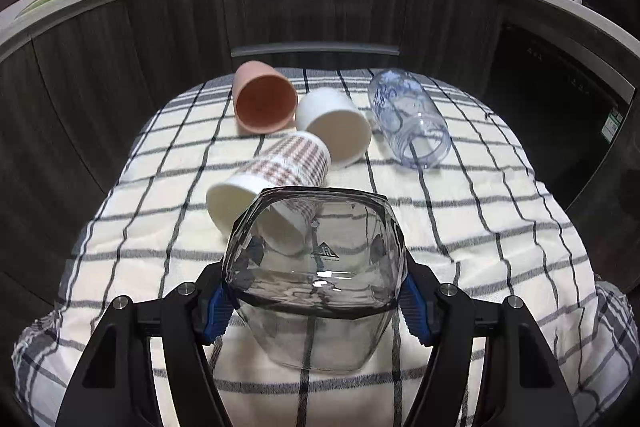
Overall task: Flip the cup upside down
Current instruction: 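Lift and rotate the glass cup with the left gripper, set it rim down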
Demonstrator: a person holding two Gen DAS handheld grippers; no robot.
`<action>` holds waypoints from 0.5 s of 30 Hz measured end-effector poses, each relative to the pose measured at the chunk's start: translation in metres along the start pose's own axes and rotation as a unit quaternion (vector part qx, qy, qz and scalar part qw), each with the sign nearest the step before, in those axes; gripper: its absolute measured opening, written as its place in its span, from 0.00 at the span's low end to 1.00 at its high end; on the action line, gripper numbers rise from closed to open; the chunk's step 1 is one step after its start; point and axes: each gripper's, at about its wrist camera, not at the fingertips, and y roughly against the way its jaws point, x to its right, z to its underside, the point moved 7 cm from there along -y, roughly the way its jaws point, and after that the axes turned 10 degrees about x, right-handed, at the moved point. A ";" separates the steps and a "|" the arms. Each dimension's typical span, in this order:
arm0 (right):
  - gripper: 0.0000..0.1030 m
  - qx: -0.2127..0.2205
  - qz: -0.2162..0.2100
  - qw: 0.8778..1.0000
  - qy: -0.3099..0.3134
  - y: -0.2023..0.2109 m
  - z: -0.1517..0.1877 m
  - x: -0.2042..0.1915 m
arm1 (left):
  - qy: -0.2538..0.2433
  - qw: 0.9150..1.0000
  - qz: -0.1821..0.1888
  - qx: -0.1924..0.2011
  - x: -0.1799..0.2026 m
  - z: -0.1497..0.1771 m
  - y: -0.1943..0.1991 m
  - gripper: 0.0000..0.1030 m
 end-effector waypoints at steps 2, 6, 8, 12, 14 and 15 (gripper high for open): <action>0.93 -0.003 0.001 1.000 0.002 -0.001 0.001 -0.001 | -0.003 1.000 0.000 0.002 0.000 0.004 0.001 0.66; 0.93 -0.009 0.000 1.000 0.007 -0.003 0.004 -0.004 | -0.006 1.000 0.004 0.000 0.001 0.011 0.005 0.66; 0.93 -0.009 0.001 1.000 0.008 -0.003 0.004 -0.004 | -0.008 1.000 0.003 0.001 0.001 0.012 0.006 0.66; 0.93 -0.010 0.001 1.000 0.008 -0.002 0.004 -0.004 | -0.007 1.000 0.002 -0.004 0.000 0.013 0.007 0.66; 0.93 -0.009 0.001 1.000 0.009 -0.001 0.003 -0.004 | -0.012 1.000 -0.005 -0.006 0.000 0.013 0.008 0.76; 0.93 -0.008 0.002 1.000 0.010 0.000 0.003 -0.005 | -0.015 1.000 -0.011 -0.003 -0.001 0.011 0.010 0.83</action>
